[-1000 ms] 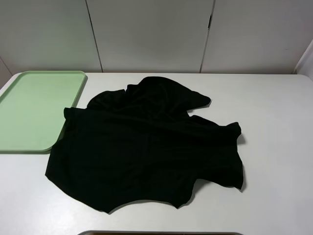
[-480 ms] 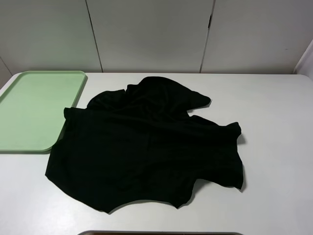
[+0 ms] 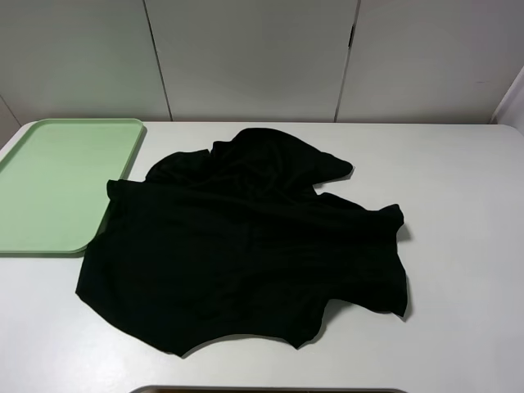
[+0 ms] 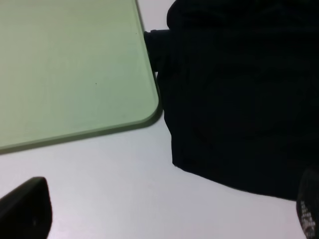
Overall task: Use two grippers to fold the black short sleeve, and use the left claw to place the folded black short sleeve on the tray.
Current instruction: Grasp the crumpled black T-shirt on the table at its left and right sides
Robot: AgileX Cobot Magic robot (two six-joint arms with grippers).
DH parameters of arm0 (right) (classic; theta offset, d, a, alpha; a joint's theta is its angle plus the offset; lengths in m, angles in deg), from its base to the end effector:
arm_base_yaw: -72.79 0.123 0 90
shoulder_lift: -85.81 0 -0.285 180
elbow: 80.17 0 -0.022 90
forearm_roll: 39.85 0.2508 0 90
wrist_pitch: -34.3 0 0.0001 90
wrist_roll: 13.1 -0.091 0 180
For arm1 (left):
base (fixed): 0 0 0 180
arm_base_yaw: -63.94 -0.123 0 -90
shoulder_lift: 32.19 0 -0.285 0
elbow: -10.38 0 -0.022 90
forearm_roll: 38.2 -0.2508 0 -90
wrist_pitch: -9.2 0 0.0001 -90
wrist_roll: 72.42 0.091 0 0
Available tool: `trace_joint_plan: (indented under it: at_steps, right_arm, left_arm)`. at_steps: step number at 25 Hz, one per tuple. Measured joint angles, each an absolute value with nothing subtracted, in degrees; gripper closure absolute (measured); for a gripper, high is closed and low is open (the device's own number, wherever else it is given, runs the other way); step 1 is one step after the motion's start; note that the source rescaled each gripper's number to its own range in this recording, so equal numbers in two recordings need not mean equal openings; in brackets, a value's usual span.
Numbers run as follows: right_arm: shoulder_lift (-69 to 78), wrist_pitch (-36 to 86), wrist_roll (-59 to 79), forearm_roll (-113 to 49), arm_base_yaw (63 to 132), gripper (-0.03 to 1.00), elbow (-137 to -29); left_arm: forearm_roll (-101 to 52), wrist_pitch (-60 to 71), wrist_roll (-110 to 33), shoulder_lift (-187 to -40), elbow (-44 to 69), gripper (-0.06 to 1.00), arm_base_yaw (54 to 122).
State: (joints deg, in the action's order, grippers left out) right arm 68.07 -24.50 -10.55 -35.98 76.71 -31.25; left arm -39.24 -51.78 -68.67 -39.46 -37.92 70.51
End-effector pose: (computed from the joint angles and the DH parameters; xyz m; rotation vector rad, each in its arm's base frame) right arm 0.0237 0.0069 0.2767 -0.1178 2.1860 0.0965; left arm -0.0067 0.0022 0.2783 0.1819 2.0259 -0.0093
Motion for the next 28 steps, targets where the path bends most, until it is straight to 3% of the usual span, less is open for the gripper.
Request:
trace_joint_plan:
  at_steps: [19,28]
  right_arm:
    - [61.02,-20.74,-4.97,-35.85,78.67,-0.03,-33.9]
    - [43.7,-19.72,1.79,-27.85,78.67,-0.03,-44.06]
  left_arm:
    - [-39.24,-49.3,-64.71,-39.88,-35.33,-0.01,73.35]
    - [-38.89,-46.88,-60.59,-57.4,-26.51,-0.01,76.23]
